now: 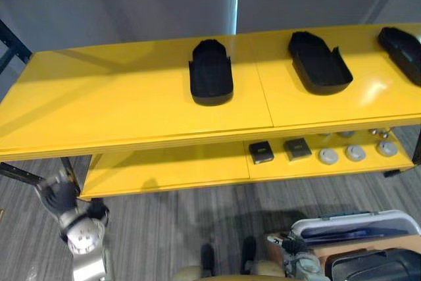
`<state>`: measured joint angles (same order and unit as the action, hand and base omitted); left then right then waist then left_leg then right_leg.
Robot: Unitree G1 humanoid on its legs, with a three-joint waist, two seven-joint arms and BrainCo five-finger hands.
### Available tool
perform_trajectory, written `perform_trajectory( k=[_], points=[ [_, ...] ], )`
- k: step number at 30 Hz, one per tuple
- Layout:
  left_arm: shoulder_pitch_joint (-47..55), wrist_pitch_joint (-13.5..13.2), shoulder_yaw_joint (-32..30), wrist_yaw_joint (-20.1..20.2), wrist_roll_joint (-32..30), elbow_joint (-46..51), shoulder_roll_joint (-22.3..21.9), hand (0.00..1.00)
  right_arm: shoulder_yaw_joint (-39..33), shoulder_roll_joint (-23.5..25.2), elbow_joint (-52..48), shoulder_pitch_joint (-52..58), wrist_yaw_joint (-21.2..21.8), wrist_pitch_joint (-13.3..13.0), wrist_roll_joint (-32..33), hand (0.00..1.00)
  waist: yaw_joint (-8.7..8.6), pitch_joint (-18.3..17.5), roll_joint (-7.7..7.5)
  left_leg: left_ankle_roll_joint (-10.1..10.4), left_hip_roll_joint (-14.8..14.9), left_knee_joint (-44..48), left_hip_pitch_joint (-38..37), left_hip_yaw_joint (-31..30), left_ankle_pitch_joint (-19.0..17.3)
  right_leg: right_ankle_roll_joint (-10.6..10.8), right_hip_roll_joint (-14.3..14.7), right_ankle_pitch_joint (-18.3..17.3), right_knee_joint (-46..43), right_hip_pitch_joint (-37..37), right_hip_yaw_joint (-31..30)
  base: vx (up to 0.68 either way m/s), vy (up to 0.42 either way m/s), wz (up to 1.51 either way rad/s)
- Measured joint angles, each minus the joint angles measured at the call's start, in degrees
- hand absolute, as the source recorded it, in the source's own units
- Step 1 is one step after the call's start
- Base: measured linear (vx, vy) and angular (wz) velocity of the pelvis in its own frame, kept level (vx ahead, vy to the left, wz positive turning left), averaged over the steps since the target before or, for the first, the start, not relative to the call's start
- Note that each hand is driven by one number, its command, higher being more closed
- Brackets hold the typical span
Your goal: Walk over and take plastic housings, then place them on the shelf
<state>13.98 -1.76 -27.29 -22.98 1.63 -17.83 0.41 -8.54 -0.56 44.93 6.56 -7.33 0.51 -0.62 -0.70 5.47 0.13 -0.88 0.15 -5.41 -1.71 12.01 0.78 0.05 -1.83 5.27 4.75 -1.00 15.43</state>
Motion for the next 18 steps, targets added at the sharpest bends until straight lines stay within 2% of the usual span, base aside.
perform_trajectory(
  k=[4,5,7,10,13,18],
  points=[
    [-0.06,2.95,-2.17,3.15,-0.20,-18.46,-2.62,0.00,-0.05,0.38,-0.78,0.68,-0.11,0.10,0.00,0.00,-0.07,-1.53,-0.36,0.27,0.52,0.46,-1.24,2.45,-0.75,0.21,-0.05,-0.84,-0.68,0.83,-0.54,0.03,0.024,-0.07],
    [-0.12,3.48,-2.16,4.22,-0.49,-22.17,-3.06,0.00,-0.14,0.38,-0.76,0.90,-0.17,0.10,0.00,0.00,-0.05,-1.55,0.10,0.44,0.55,0.46,-1.31,2.55,-0.84,0.25,-0.02,-0.97,-0.72,0.83,-0.65,0.04,0.017,-0.05],
    [-0.09,3.80,-2.04,5.44,-2.32,-25.44,-4.14,0.00,-0.93,0.50,-0.69,0.86,-0.20,0.09,0.00,0.00,0.07,-1.72,-0.16,0.76,0.66,0.42,-1.73,2.87,-0.80,0.18,0.13,-1.20,-0.88,0.98,-1.07,0.04,0.009,-0.08],
    [-0.50,3.79,-1.14,6.50,-3.00,-27.82,-4.26,0.00,-1.81,0.56,-0.08,0.70,-0.21,0.05,0.00,0.00,0.06,-1.71,0.22,1.29,0.86,0.50,-2.42,3.04,-1.14,0.03,0.33,-1.44,-0.94,1.49,-1.36,0.05,-0.001,-0.07],
    [-1.79,3.65,2.22,6.99,-4.61,-29.98,-3.64,0.00,-2.34,0.57,1.71,0.55,-0.21,0.05,0.01,0.00,0.06,-1.84,0.76,1.34,1.15,0.51,-3.01,2.84,-1.15,-0.37,0.71,-1.71,-1.07,1.85,-1.49,0.06,-0.015,-0.01],
    [-2.92,3.54,7.06,8.80,-4.72,-30.50,-3.16,0.00,-2.70,0.63,1.73,0.33,-0.20,0.04,0.00,0.00,-0.10,-1.75,0.71,2.26,1.68,1.65,-3.49,2.63,-1.77,-0.80,1.03,-2.45,-1.66,2.56,-1.48,0.03,-0.014,0.00]
  ],
)
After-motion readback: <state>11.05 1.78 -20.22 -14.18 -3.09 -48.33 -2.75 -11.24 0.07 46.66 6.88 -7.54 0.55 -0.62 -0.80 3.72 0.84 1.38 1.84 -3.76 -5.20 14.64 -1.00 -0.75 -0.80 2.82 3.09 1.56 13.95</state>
